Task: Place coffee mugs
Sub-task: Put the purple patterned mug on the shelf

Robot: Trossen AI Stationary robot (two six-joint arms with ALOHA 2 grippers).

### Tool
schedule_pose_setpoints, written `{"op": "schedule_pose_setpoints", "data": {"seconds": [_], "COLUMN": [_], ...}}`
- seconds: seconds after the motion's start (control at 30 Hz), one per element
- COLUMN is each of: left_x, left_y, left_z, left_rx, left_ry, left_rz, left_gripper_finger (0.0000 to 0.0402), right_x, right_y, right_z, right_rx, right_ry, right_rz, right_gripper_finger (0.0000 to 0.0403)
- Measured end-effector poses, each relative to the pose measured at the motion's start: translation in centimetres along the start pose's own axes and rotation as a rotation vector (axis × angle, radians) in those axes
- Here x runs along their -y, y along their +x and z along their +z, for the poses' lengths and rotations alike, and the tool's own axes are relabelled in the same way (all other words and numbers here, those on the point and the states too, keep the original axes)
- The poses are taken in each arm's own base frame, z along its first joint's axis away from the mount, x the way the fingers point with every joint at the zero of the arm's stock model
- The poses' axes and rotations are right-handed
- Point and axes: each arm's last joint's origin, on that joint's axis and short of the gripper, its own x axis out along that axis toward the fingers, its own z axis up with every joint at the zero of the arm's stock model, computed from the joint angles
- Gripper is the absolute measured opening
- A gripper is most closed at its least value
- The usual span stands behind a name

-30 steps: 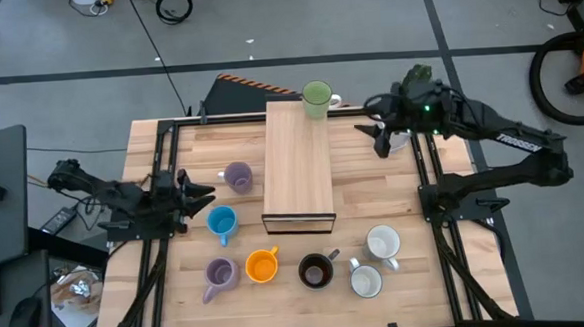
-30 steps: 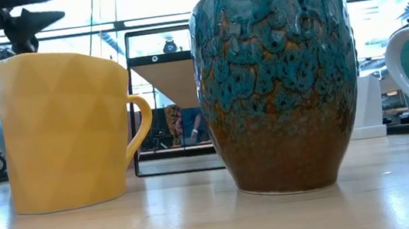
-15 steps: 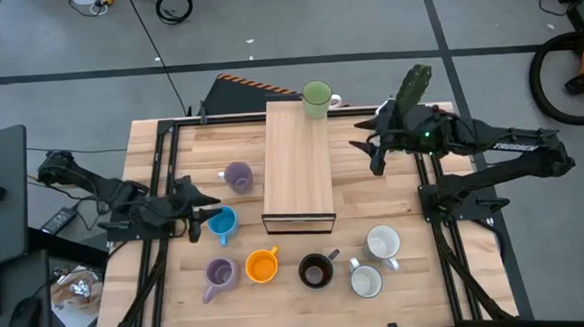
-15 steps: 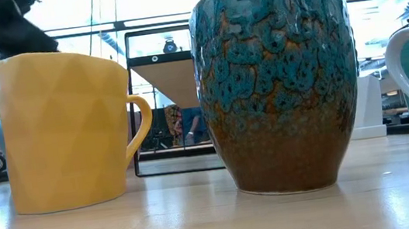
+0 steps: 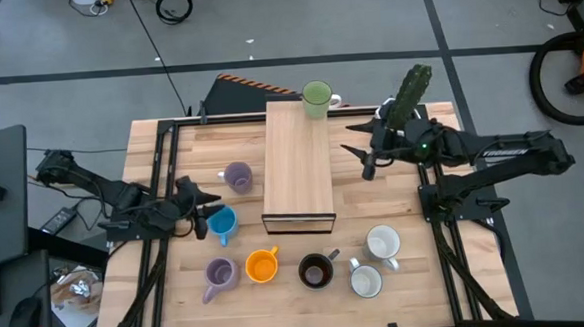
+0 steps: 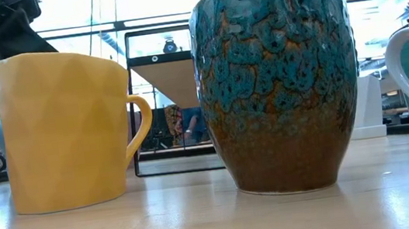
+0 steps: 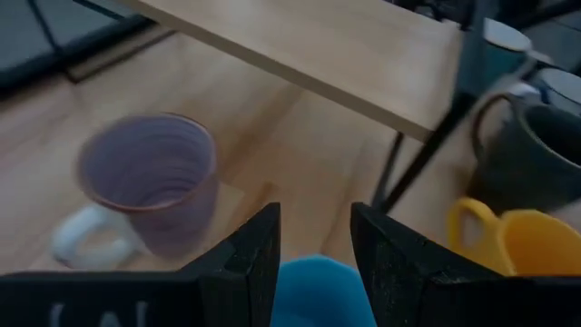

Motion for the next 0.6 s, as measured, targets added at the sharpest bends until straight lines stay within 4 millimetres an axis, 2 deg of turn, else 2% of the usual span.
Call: {"op": "schedule_pose_setpoints", "data": {"seconds": [0.13, 0.3, 0.43, 0.6], "left_x": [-0.5, -0.6, -0.5, -0.7], "left_y": [0.2, -0.5, -1.1, -1.1], "left_z": [0.3, 1.9, 2.6, 2.0], "left_rx": [-0.007, -0.042, -0.057, -0.141], "left_ry": [-0.034, -0.075, -0.085, -0.136], "left_rz": [0.049, 0.034, 0.019, 0.01], "left_gripper_finger": [0.0141, 0.0141, 0.0141, 0.0141], "right_x": [0.0, -0.1, -0.1, -0.5], "right_y": [0.2, -0.3, -1.1, -1.6], "right_z": [-1.1, -2.2, -1.9, -1.5], "right_rx": [-0.011, -0.001, 0.042, 0.079], "right_ry": [-0.023, 0.017, 0.082, 0.124], "right_rz": [0.007, 0.027, 0.071, 0.132], "right_gripper_finger": [0.0228, 0.0228, 0.0228, 0.0228]}}
